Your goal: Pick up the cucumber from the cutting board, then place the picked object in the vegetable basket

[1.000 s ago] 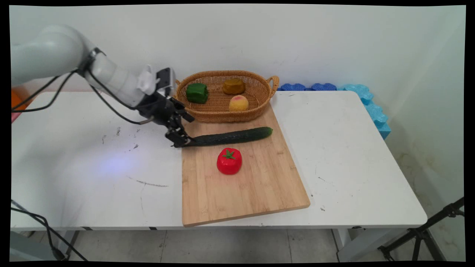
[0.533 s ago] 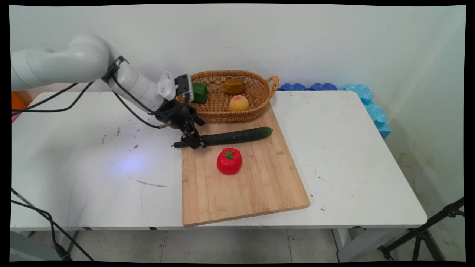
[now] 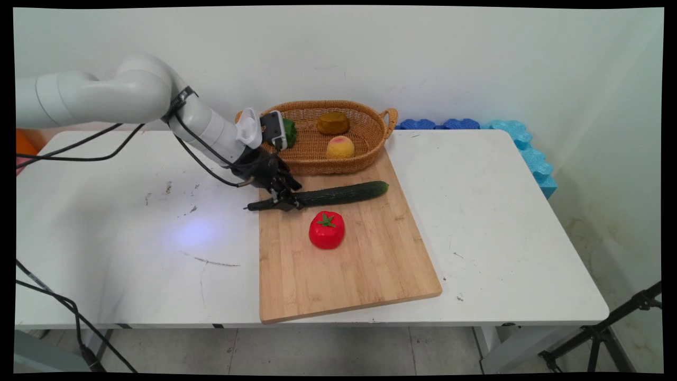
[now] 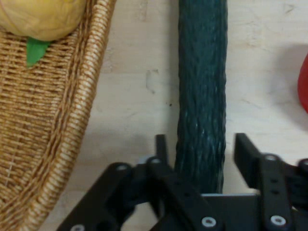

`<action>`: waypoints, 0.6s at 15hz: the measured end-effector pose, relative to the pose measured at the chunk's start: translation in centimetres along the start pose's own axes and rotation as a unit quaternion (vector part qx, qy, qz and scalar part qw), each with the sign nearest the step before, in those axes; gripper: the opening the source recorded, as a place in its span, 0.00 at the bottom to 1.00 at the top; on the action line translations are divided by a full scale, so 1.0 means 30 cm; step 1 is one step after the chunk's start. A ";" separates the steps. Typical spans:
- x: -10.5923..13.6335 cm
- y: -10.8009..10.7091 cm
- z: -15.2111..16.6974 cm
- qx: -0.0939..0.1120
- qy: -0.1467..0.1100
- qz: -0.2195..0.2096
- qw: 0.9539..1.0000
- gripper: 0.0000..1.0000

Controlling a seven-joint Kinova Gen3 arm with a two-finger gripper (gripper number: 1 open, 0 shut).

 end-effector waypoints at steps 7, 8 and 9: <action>0.001 0.015 0.017 -0.003 -0.007 0.013 1.000 0.00; 0.002 0.017 0.016 -0.004 -0.007 0.015 1.000 0.00; 0.002 0.018 0.013 -0.004 -0.007 0.018 1.000 0.00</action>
